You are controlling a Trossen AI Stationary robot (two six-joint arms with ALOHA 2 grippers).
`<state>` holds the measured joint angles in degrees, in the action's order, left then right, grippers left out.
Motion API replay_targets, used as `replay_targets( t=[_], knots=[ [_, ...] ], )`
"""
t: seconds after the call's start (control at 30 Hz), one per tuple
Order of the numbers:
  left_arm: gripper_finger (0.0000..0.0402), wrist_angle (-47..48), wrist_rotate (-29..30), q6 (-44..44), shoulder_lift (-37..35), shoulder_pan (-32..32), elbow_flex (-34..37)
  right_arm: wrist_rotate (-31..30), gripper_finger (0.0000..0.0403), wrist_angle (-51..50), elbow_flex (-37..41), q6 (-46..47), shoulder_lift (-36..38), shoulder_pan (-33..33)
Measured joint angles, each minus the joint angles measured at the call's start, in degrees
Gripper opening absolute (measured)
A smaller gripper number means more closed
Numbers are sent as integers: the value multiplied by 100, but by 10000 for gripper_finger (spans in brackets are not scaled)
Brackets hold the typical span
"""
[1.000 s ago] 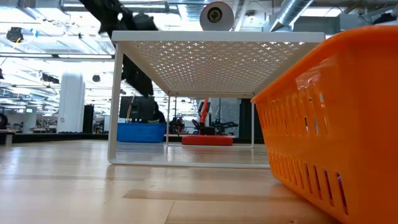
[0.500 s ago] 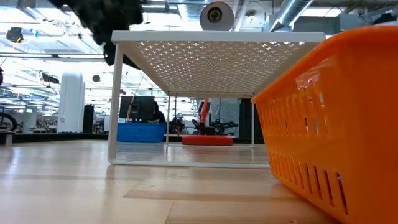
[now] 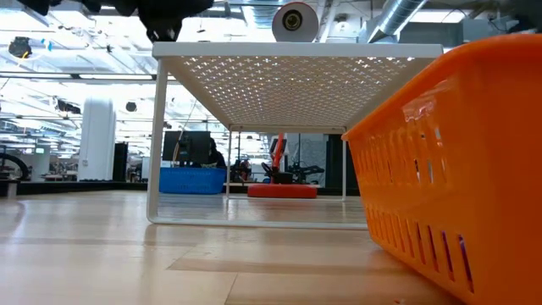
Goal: Pick & Place Office Desk Supplies
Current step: Put the blue rubber band into the blue bin
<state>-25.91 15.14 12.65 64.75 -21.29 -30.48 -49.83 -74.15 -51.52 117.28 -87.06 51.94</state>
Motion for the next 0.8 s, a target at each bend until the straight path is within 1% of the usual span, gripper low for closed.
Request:
replay_targets(
  t=[0.1,0.23,0.33,0.47,0.53,0.6,0.7,0.8],
  knots=[
    [143,-218,6,-66,106,-135,0,7,171,71,181,-318,518,-616],
    [143,-292,14,-85,145,-250,2,9,171,760,636,-1212,1307,-1571],
    [143,-377,25,-100,142,-290,2,107,171,1691,1025,-2307,1903,-2388],
    [143,-483,46,-223,142,-389,3,648,171,3044,1402,-4057,2468,-3631],
    [142,-504,17,-234,142,-409,2,1088,171,3601,1496,-4835,2581,-4288],
    [142,-511,40,-234,142,-456,2,1475,171,3783,1518,-5395,2591,-4911],
    [142,-522,39,-237,142,-475,2,1877,171,3780,1518,-5927,2432,-5780],
    [142,-522,37,-237,142,-476,2,2439,171,3872,1520,-6338,2123,-6445]
  ],
)
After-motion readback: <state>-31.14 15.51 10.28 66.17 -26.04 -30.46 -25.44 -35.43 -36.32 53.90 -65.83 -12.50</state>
